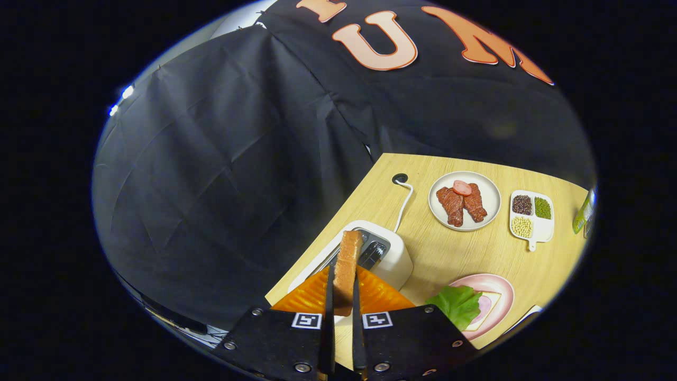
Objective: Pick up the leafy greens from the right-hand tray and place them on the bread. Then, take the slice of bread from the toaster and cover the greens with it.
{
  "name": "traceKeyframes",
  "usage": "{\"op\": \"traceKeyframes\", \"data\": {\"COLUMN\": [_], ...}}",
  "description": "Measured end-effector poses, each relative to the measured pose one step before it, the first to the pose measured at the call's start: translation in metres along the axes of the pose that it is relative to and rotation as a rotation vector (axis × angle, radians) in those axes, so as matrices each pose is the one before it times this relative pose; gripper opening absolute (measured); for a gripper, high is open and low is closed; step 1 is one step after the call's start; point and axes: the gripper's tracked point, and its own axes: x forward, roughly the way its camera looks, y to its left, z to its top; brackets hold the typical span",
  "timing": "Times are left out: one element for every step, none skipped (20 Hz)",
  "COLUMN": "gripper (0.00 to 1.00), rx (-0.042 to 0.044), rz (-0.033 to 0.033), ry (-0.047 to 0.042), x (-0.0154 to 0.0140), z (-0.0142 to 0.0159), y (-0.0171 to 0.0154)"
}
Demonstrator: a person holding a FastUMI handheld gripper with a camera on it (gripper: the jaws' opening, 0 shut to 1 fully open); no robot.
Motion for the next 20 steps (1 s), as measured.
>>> {"op": "traceKeyframes", "data": {"gripper": [0.14, 0.14, 0.14, 0.14, 0.14, 0.14, 0.14, 0.14, 0.14, 0.14, 0.14, 0.14, 0.14, 0.14, 0.14, 0.14, 0.14, 0.14, 0.14, 0.14], "rx": [0.00254, -0.00132, -0.00086, 0.00414, 0.00637, 0.00747, -0.00073, 0.00139, 0.00005, 0.00610, 0.00196, 0.00297, -0.00240, 0.00140, 0.00573, 0.00710, 0.00703, 0.00160, 0.00569, 0.00357], "rz": [0.01865, 0.00447, 0.00268, 0.00803, 0.01019, 0.00406, 0.00150, 0.00154, 0.00474, 0.00582, 0.00713, 0.00056, -0.00039, -0.00243, 0.00102, 0.00393, 0.00106, 0.00008, -0.00255, -0.00259], "ry": [-0.01126, -0.01085, -0.01070, -0.00674, -0.00325, -0.00727, -0.00550, -0.00787, -0.00714, -0.00858, -0.00456, -0.00927, -0.00777, -0.00881, -0.00588, -0.00278, -0.00561, -0.00009, -0.00447, -0.00248], "x": [-0.00588, -0.00509, -0.00461, -0.00408, -0.00450, -0.00479, -0.00364, -0.00455, -0.00415, -0.00351, -0.00448, -0.00555, -0.00109, -0.00406, -0.00257, -0.00401, -0.00302, -0.00475, -0.00089, -0.00608], "z": [0.00072, -0.00041, 0.00029, -0.00003, -0.00218, -0.00077, -0.00104, -0.00056, -0.00164, -0.00026, -0.00265, -0.00079, -0.00249, -0.00154, -0.00302, -0.00261, -0.00245, -0.00260, -0.00438, -0.00210], "y": [0.00286, -0.00172, -0.00542, -0.00309, -0.00103, -0.00284, -0.00347, -0.00351, -0.00176, -0.00210, -0.00145, -0.00437, -0.00352, -0.00495, -0.00424, -0.00389, -0.00495, -0.00565, -0.00433, -0.00566]}}
